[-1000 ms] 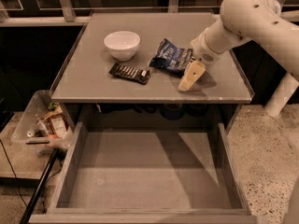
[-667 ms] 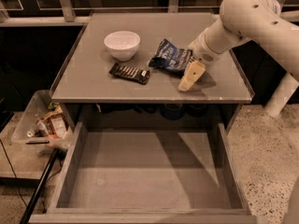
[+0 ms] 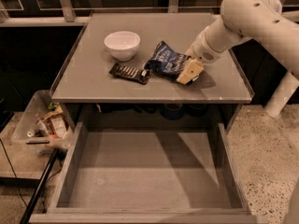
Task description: Place blue chip bag into top drawer
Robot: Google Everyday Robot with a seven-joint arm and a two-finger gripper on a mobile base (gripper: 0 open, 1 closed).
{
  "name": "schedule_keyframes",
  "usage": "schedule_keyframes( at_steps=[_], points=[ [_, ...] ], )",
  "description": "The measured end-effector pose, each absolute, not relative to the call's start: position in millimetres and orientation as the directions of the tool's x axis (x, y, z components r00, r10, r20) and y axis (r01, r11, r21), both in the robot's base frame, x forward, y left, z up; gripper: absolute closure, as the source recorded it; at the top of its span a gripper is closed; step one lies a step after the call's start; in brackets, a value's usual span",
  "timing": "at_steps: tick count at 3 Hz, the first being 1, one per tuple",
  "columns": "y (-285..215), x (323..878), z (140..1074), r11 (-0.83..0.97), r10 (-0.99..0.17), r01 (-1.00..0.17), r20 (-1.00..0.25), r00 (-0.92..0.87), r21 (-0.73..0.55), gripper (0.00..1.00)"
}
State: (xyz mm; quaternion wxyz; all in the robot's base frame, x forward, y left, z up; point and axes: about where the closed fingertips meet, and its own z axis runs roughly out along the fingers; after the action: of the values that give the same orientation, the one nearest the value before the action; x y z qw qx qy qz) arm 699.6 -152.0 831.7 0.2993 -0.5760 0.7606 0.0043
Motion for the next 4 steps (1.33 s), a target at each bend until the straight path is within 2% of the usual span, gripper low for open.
schedule_keyframes(
  at_steps=[1,2,4],
  points=[
    [-152,700,832,0.336,-0.874,-0.879,-0.46,-0.157,-0.338,0.87],
    [-152,700,841,0.336,-0.874,-0.879,-0.46,-0.157,-0.338,1.0],
    [-169,682,870,0.357,-0.869,-0.864,-0.465,-0.167,-0.356,1.0]
  ],
)
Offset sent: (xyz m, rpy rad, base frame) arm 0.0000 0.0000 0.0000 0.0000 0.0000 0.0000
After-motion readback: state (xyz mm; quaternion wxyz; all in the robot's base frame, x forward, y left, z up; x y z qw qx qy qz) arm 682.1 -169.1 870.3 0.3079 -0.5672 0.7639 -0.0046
